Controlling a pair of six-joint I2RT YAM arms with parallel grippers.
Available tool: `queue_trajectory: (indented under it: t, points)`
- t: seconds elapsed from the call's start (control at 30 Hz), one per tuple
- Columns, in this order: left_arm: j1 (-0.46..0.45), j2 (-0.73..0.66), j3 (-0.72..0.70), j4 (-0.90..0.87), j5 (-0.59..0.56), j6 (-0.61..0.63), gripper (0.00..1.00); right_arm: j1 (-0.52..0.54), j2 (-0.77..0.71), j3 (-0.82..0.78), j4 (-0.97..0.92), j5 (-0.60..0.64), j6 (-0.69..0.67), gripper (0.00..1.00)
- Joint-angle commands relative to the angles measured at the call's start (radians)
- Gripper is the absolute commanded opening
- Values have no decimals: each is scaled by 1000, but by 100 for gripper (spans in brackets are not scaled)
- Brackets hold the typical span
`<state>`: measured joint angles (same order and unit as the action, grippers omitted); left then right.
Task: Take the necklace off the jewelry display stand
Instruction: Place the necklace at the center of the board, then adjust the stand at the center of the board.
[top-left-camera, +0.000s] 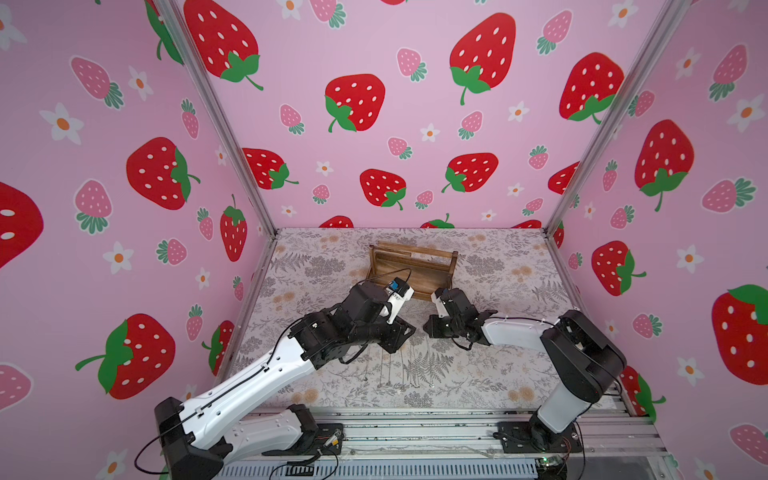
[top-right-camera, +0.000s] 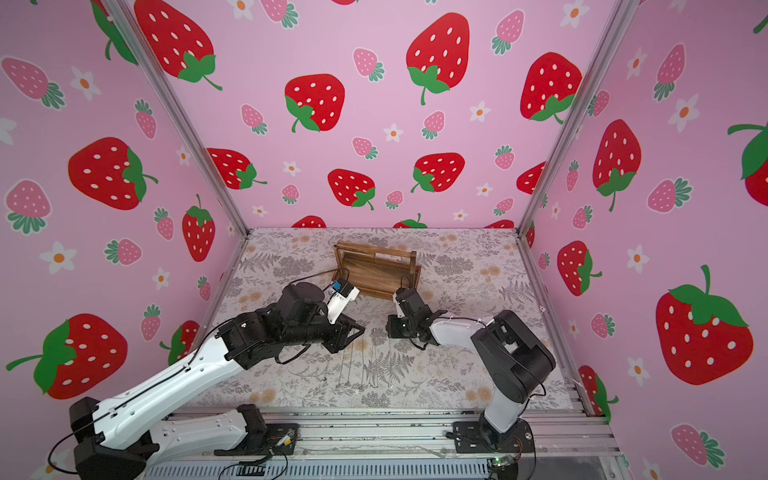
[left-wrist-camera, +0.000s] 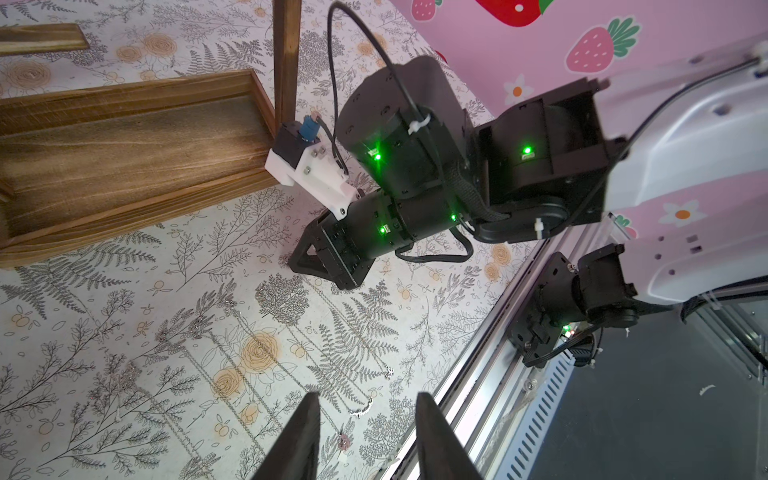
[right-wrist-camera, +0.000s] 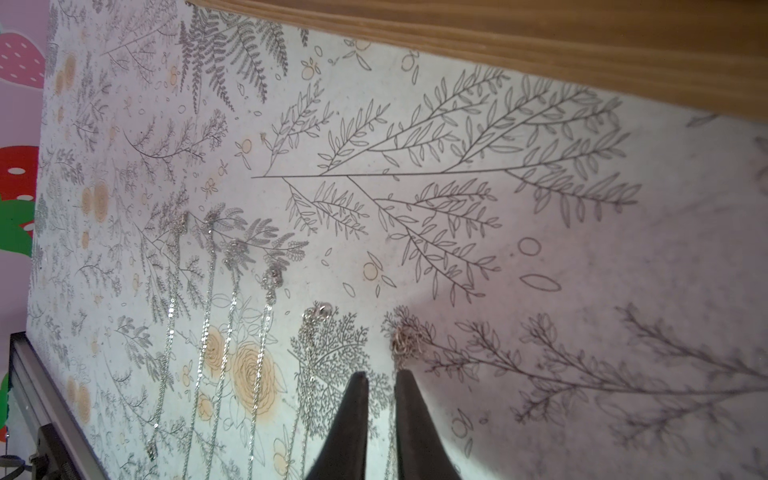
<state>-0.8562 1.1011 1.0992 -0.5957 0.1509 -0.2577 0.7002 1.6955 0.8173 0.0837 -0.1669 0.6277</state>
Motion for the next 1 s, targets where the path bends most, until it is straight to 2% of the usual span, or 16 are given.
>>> queue_trajectory:
  t: [0.0, 0.13, 0.33, 0.47, 0.63, 0.67, 0.7, 0.73, 0.83, 0.97]
  points:
    - [5, -17, 14, -10, 16, 9, 39, -4, 7, 18, -3, 1, -3, 18]
    - [5, -24, 10, -10, 14, 8, 39, -2, 7, 14, 1, 4, 0, 18]
    - [5, -35, 8, -16, 8, 6, 39, -3, -11, 3, 1, 15, 5, 34]
    - [5, -54, -3, -17, -5, -4, 40, -2, -99, -36, -2, 52, 10, 36]
    - [8, -96, -15, -8, 28, -24, 38, -6, -380, -232, 19, 235, 88, 30]
    - [12, -106, -24, 2, 30, -29, 38, -14, -438, -279, 30, 255, 116, 27]
    - [14, -115, -32, 9, 32, -34, 39, -32, -479, -316, 45, 253, 145, 18]
    - [16, -120, -40, 17, 35, -38, 38, -52, -506, -343, 59, 235, 164, 0]
    - [19, -132, -64, 45, 57, -53, 30, -147, -515, -380, 119, 100, 217, 0]
    - [20, -145, -98, 63, 79, -71, 4, -282, -387, -378, 286, -125, 334, 0]
